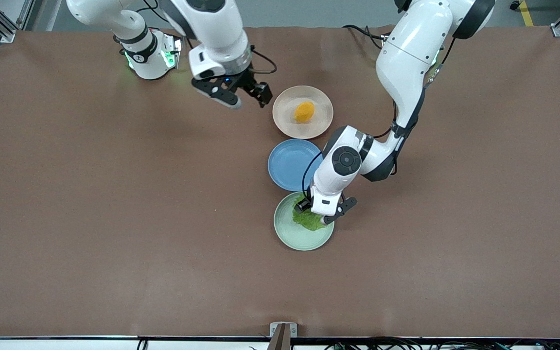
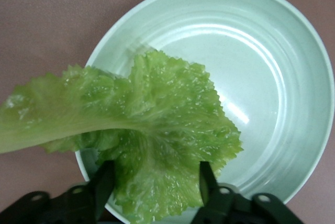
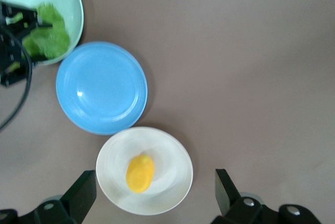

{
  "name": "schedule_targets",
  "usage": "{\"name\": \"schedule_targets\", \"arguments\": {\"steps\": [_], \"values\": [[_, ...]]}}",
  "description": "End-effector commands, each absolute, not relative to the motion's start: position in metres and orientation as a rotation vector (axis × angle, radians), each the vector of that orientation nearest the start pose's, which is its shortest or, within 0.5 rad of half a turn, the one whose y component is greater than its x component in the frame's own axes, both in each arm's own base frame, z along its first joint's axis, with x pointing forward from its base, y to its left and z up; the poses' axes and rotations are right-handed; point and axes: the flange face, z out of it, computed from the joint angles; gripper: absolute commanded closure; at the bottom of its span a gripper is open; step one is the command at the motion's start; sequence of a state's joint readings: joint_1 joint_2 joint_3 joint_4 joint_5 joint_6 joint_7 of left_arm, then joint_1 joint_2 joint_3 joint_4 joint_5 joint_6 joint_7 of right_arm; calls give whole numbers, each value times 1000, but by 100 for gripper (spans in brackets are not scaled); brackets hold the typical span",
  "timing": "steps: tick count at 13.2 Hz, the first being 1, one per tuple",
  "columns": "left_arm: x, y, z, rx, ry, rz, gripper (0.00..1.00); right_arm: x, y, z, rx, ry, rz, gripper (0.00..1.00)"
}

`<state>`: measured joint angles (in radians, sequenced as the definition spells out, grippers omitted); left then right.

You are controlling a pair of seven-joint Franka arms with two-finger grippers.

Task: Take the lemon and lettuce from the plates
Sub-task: 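Grasp the lettuce with the left gripper while the right gripper reaches the lemon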

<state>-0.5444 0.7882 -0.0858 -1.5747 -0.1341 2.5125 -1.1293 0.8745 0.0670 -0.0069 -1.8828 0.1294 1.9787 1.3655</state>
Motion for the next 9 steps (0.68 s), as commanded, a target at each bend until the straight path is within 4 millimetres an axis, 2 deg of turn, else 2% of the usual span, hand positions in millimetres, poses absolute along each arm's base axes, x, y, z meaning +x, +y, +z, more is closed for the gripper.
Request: {"name": "schedule_targets", "arguments": {"steps": [1,2,5,9], "values": [[578,-415,192,-3186,-1021,34,42,337,487,432,-2955,884,142,0],[578,-415,193,-3187,-1022,33,46,324,506,414,-2943,902,134,0],[579,-417,195,-3191,-1023,29,68,298,548,366,-2904,981,100,0],[580,-418,203,-3197,-1034,25,97,278,584,309,-2959,1040,56,0]]}}
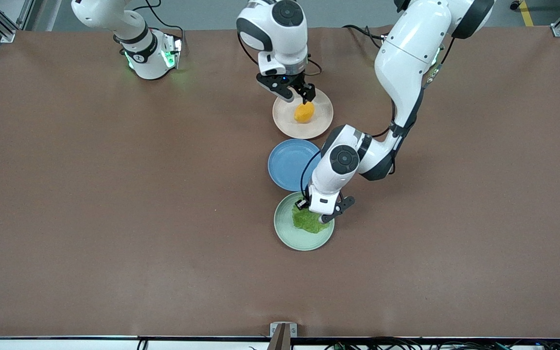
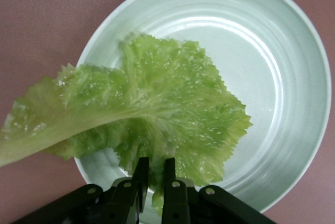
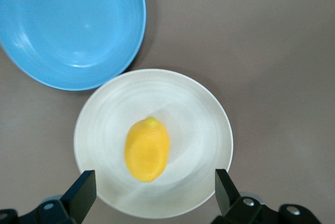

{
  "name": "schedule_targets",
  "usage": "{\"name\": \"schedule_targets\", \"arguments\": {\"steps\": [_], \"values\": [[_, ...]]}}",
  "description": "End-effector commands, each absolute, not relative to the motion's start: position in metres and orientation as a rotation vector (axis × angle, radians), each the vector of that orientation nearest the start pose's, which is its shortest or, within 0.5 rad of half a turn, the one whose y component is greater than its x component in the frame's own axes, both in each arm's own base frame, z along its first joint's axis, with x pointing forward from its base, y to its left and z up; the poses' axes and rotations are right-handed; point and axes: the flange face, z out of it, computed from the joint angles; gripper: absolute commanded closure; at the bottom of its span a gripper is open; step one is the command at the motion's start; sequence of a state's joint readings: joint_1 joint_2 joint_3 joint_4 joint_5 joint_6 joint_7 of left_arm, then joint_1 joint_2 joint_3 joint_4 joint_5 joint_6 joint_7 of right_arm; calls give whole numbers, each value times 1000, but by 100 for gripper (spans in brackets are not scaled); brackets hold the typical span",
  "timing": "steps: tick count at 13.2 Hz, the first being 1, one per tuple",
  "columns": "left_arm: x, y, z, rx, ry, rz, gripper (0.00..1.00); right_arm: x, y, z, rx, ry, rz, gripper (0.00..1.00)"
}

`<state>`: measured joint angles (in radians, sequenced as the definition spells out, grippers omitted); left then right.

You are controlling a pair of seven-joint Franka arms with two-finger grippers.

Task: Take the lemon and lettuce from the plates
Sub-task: 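Lift the lettuce with the left gripper while the right gripper grasps the lemon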

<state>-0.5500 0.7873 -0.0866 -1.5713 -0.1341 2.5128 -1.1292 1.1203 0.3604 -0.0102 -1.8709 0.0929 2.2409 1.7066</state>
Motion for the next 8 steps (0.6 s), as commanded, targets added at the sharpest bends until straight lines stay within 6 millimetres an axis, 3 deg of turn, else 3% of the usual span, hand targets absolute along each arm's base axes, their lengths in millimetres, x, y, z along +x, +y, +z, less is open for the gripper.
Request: {"name": "schedule_targets", "arguments": {"steps": [1,4,6,8], "values": [[582,-417,205,-3199,-1037,21,99,274,589,297,-2965,1068,44,0],[587,-418,217,-3213,-1050,4,100,263,603,269,-2921,1109,10,0],[594,-417,255,-3250,-1068,-55,100,259,608,249,-2914,1106,-2,0],[601,-411,313,-3297,-1102,-142,100,256,616,235,-2918,1105,-16,0]]}}
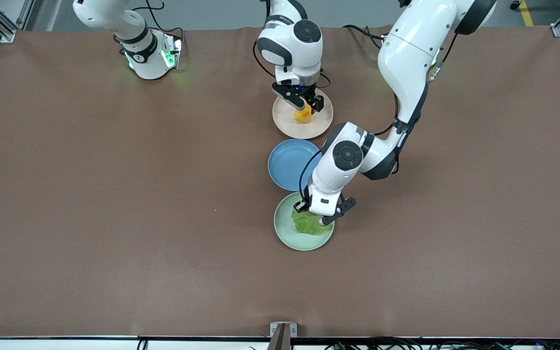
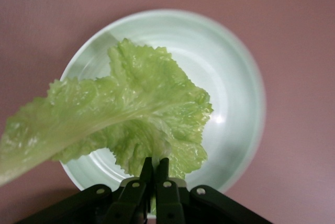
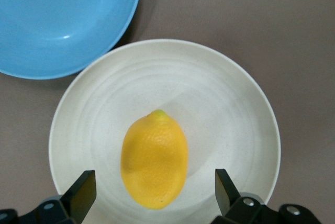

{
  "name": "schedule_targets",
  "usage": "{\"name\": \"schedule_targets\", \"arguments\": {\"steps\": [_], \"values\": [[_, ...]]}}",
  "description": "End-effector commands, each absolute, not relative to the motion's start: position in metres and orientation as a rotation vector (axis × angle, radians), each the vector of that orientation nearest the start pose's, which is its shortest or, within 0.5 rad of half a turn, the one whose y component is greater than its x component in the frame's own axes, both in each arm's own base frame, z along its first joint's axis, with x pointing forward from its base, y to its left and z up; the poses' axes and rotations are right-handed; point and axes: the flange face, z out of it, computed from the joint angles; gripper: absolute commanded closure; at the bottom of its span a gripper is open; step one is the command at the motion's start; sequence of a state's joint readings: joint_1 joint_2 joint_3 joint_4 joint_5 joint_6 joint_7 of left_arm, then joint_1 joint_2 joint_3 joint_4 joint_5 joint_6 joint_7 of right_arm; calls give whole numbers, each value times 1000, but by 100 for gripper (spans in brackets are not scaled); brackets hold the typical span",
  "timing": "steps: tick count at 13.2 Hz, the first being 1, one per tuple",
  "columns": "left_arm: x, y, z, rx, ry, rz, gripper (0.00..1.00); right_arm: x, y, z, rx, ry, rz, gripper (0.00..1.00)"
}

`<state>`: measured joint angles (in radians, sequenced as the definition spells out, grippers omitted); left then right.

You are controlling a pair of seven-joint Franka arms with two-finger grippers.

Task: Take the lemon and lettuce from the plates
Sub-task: 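Lift the lettuce with the left gripper while the right gripper grasps the lemon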

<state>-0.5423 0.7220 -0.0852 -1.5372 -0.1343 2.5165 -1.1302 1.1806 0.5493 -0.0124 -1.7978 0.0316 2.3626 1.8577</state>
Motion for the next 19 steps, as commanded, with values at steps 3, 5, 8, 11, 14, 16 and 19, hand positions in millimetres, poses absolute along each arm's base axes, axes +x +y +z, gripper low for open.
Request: {"name": "schedule_targets", "arguments": {"steps": [3,5,8,11,14,16,19], "values": [[611,-371,386,-3261,-1140,-114,100,258,617,221,-2948,1070,-62,0],[614,-333,413,-3233,-1078,-60,100,258,616,212,-2970,1045,-92,0],[609,-255,412,-3206,-885,37,100,259,614,207,-2976,1047,-94,3],[597,-180,387,-3203,-730,89,100,254,617,208,-2975,1029,-95,23],[572,-139,352,-3212,-605,90,100,251,618,207,-2976,1026,-94,30],[553,-114,319,-3221,-558,17,100,252,616,208,-2993,1006,-109,61],[528,-96,276,-3232,-375,16,100,277,606,232,-3013,984,-131,96]]}}
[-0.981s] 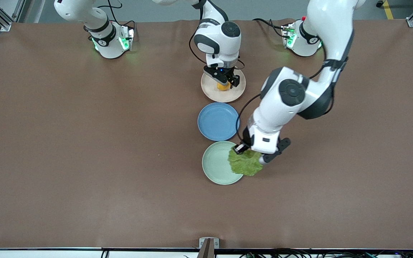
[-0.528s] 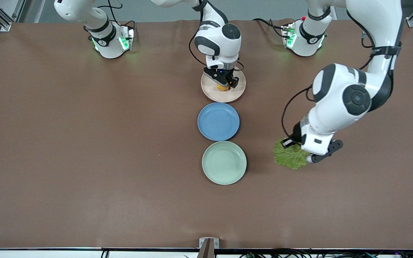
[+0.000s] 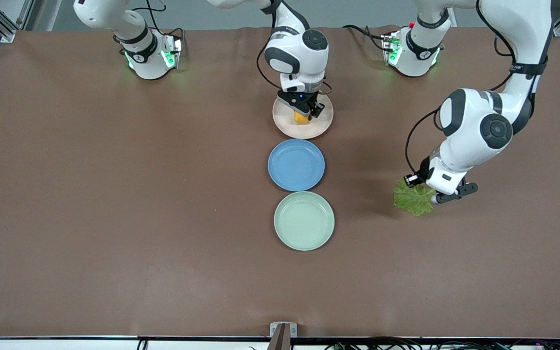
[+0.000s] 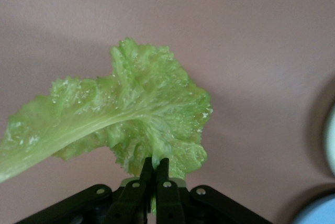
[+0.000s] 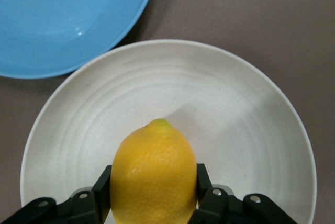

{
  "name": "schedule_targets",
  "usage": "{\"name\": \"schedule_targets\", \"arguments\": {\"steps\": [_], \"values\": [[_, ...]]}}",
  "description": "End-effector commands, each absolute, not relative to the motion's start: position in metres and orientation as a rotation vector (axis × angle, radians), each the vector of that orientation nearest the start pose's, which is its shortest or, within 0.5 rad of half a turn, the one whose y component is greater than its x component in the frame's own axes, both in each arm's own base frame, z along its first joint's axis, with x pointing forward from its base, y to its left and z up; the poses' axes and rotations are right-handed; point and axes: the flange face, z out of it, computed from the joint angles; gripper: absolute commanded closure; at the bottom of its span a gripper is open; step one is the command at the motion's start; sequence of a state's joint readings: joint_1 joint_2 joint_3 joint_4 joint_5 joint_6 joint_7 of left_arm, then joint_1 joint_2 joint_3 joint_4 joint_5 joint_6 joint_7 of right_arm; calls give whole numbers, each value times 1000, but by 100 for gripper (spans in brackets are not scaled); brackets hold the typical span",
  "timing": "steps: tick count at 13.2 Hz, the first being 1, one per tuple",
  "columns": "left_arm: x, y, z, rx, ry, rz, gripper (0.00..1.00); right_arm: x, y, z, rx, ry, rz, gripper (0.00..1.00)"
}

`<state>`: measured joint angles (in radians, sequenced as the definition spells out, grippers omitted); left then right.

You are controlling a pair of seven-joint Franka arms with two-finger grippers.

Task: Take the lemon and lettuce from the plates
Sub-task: 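Lift the lettuce with the left gripper while the right gripper grasps the lemon, then carry the lettuce off the plates and release it with the left gripper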

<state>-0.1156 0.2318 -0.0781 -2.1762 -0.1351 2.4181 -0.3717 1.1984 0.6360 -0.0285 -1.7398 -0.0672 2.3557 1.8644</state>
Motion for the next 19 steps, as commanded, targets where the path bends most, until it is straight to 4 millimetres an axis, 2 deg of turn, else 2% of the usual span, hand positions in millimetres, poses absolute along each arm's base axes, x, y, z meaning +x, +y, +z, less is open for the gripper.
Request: {"name": "schedule_targets", "arguments": {"steps": [1,3,5,6,8,10,11,12,13,15,17,19], "values": [[523,-89,266,-3234,-318,37,100,299,596,257,-3008,973,-120,96],[517,-80,247,-3239,-183,63,100,341,572,303,-3058,727,-119,96],[512,-71,230,-3239,-131,59,100,380,535,335,-3132,524,-81,96],[509,-68,222,-3238,-111,60,99,400,513,345,-3155,446,-71,96],[505,-66,210,-3236,-81,60,99,438,463,352,-3194,262,-44,96],[503,-58,202,-3235,-59,68,96,469,400,350,-3213,136,-10,96],[502,-57,202,-3235,-46,72,78,482,369,349,-3215,71,0,96],[502,-57,201,-3235,-44,75,34,493,336,344,-3211,29,2,96],[503,-58,204,-3235,-43,68,0,501,302,334,-3199,-9,-12,96],[505,-58,221,-3237,-46,53,0,514,236,307,-3183,-60,-36,96],[509,-58,252,-3239,-34,103,0,525,177,282,-3163,-119,-101,96],[512,-61,291,-3240,-26,193,0,531,139,270,-3160,-153,-124,96]]}}
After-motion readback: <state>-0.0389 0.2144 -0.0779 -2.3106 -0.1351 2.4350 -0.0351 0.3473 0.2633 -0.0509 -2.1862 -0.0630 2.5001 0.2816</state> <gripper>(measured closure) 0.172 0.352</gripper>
